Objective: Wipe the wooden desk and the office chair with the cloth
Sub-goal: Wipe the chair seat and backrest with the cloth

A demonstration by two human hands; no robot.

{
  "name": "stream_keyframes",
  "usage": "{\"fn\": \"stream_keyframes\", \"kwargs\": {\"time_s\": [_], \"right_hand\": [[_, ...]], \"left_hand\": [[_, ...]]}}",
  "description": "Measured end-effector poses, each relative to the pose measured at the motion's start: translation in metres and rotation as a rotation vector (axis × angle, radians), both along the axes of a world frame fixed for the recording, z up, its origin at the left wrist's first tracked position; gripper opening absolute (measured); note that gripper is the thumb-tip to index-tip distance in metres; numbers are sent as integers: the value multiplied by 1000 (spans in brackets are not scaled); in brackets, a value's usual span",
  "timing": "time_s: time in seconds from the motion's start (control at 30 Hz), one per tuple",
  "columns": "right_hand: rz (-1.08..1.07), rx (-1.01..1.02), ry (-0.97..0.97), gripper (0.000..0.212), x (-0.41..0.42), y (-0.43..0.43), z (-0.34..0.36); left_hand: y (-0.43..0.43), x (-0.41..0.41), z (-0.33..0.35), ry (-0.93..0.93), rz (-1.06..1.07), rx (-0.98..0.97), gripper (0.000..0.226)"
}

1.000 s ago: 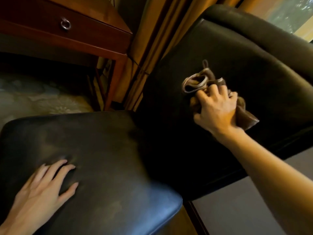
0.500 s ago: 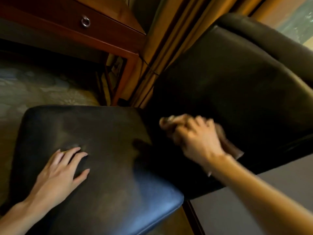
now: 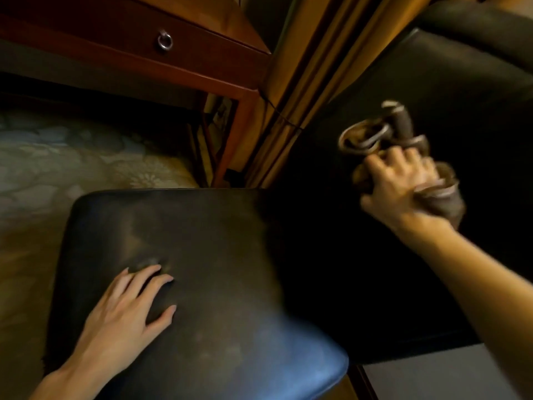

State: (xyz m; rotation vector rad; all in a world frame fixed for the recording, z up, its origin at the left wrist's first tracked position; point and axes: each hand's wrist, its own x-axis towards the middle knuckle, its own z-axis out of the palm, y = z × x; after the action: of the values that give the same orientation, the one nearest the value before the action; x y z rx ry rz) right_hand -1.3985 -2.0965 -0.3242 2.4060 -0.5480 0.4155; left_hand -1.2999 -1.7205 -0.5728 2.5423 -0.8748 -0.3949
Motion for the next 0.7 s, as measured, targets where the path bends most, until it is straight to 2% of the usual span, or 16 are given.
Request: {"fn": "stream_keyframes", "kwargs": {"time_s": [0.07,0.13,0.2,0.27,0.3,0.4,0.47,0.53,0.63,0.7], "right_hand": [[69,91,80,46,-6,15,-57],[70,170,245,43,-13,29,-117],[-82,258,529,45,-19,46,-161],[-278,300,752,49,-31,51,-185],[-267,280,765,50,-36,52,-184],[9,258,663,52,-29,66,-124],[248,93,390,45,-6,69,-64],[365,-76,120,40,15,70,17],[247,-172,-100,50,40,54,121],[63,-124,-49,60,47,25,156]], "left_hand": [[2,2,2,3,-10,17,58],[5,2,-7,-74,-18,12,50],[8,3,-16,-163,-12,-17,49],[8,5,-20,-99,11,40,46],[7,6,-18,-47,24,51,49],[3,3,-20,-107,9,20,46],[3,8,-23,-92,6,6,46],[1,10,-16,-21,-23,27,53],[1,11,-9,9,-16,-19,56],[5,11,-4,51,-17,-37,55]]}}
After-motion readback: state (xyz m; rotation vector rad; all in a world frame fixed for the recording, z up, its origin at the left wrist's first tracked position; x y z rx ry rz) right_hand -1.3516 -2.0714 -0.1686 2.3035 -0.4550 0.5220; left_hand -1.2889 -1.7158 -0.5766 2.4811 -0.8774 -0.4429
